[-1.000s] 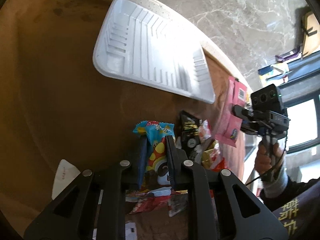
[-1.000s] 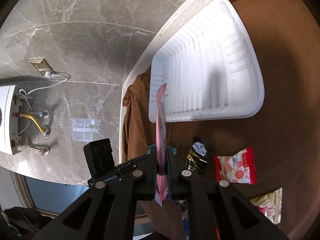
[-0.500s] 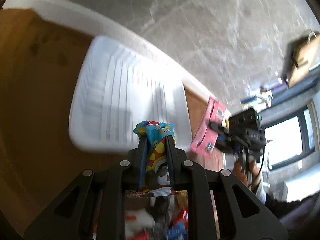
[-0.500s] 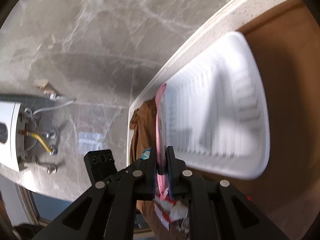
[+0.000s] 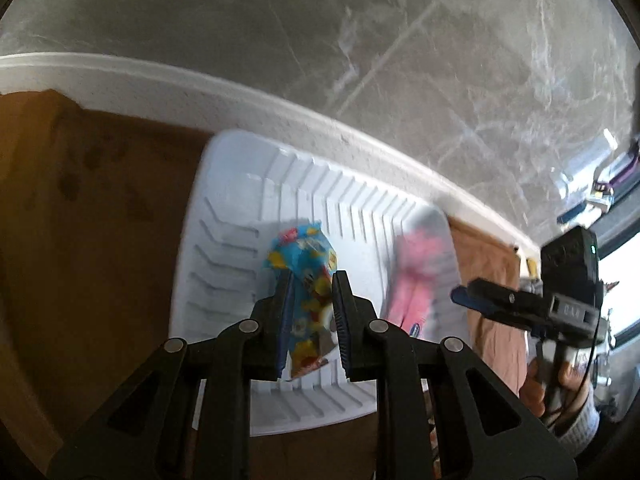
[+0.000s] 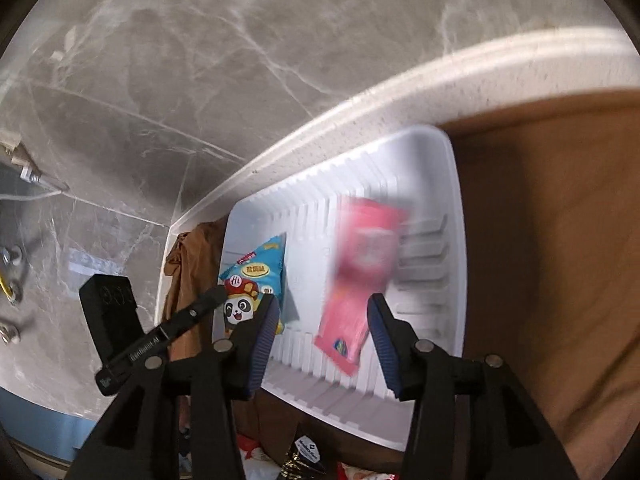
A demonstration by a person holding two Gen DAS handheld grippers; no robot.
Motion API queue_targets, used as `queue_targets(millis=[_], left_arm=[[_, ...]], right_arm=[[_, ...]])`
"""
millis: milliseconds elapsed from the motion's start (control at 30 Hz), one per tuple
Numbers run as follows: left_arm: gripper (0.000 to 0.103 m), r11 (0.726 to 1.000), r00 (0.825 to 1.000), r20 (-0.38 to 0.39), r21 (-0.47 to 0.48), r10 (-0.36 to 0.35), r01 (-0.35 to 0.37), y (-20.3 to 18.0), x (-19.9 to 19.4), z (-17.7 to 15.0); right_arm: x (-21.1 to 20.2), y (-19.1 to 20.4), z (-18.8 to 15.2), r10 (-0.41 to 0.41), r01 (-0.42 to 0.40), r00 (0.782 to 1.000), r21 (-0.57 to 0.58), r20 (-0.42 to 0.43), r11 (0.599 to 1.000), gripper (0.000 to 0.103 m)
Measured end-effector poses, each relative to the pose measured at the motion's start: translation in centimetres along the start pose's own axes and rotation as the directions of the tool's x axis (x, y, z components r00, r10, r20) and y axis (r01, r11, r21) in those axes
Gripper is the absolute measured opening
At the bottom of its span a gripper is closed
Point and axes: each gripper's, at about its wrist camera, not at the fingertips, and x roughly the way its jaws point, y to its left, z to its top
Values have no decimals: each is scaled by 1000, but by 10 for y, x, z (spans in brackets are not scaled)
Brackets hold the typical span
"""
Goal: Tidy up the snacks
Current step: 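Carry both packets into the white tray and open both tools, then grasp the white wrapper with the left tool while the right tool grasps the black coffee packet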
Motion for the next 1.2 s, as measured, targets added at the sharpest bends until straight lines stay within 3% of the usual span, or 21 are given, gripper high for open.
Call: queue_targets(millis=[200, 233, 333, 433, 533, 667, 800, 867, 967, 1067, 1200], left_arm=[[21, 999, 998, 64, -22, -29, 30, 1, -39, 4], [27, 1000, 998, 64, -11, -27, 28, 0, -48, -1], [62, 998, 999, 34, 42, -41, 40, -10, -69, -15], [63, 992, 998, -35, 108, -54, 58, -24, -82, -40], [63, 983, 995, -102, 181, -6, 25, -31, -93, -72], [63, 976, 980, -195, 215, 30, 13, -31, -106, -114], [63, 950, 966, -226, 309, 124, -49, -28, -116, -148], [63, 929, 960, -225, 361, 169, -79, -27, -119, -158], [63, 868, 945, -214, 482, 248, -119, -30, -119, -167], [63, 776, 925, -208, 617, 319, -129, -33, -115, -172], [63, 631, 907, -193, 770, 375, -97, -35, -110, -178]], right_arm=[[-28, 17, -16, 5, -2, 999, -77, 40, 997, 53], [-32, 21, -20, 7, -4, 999, -91, 36, 996, 54], [-46, 40, -41, 15, -14, 1000, -149, 5, 989, 57], [-52, 52, -66, 13, -21, 999, -191, -44, 981, 64], [-50, 55, -94, -2, -21, 994, -205, -109, 978, 65], [-31, 49, -126, -9, -22, 982, -161, -189, 987, 65], [-12, 36, -144, 19, -37, 970, -71, -243, 997, 65], [-6, 33, -150, 40, -51, 966, -36, -256, 998, 65], [2, 31, -155, 42, -47, 961, -13, -272, 999, 65], [7, 31, -157, 42, -45, 957, -3, -286, 999, 65], [15, 35, -155, 26, -28, 954, -3, -298, 1000, 65]])
